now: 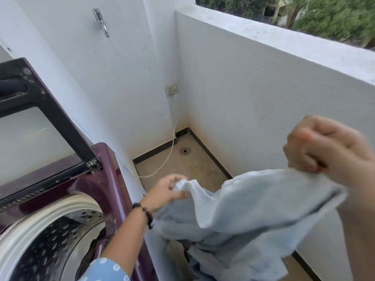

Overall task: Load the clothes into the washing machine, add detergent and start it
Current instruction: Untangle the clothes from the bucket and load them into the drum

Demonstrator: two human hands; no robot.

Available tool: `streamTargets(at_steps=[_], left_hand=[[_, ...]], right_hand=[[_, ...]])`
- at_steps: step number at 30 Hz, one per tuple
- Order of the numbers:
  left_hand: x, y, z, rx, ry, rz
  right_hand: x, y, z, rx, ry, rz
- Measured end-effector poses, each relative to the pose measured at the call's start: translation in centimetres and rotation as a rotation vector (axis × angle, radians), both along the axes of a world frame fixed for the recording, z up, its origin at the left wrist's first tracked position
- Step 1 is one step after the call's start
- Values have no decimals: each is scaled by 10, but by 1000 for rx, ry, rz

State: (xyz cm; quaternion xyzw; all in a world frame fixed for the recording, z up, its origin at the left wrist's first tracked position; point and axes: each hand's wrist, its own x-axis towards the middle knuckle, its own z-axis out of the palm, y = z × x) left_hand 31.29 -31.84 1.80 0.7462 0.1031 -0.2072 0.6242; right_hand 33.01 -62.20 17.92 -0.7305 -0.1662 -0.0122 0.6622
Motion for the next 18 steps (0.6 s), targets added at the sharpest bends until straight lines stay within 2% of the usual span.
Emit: streamTargets(at_steps=[1,2,4,5,6,8,11,14,16,18], left_hand=[[6,3,22,13,-83,31],[10,4,42,29,-163,40],[12,5,80,70,-318,2],[10,2,97,90,-385,-34],[7,-2,112,103,-435,-77],[-2,-18,138,95,-516,-170],[-16,-39,164,53,-612,-255],[-23,-41,171,-107,-667,-196],[-29,-40,167,-233,-658,-167],[-38,-44,157,-273,-651,-180]], right_hand=[[-17,5,1,-136,-65,37],[-16,3,-2,-378,-111,-42],[-15,9,-12,-787,-33,20],[-12,12,-14,-839,-20,60],[-12,18,-13,-832,21,81],[-19,38,-15,-673,31,170],[-34,72,-19,-448,-49,233],[-46,90,-14,-351,-123,137],[-49,91,-9,-364,-166,46],[-53,90,-6,-393,-176,-7]])
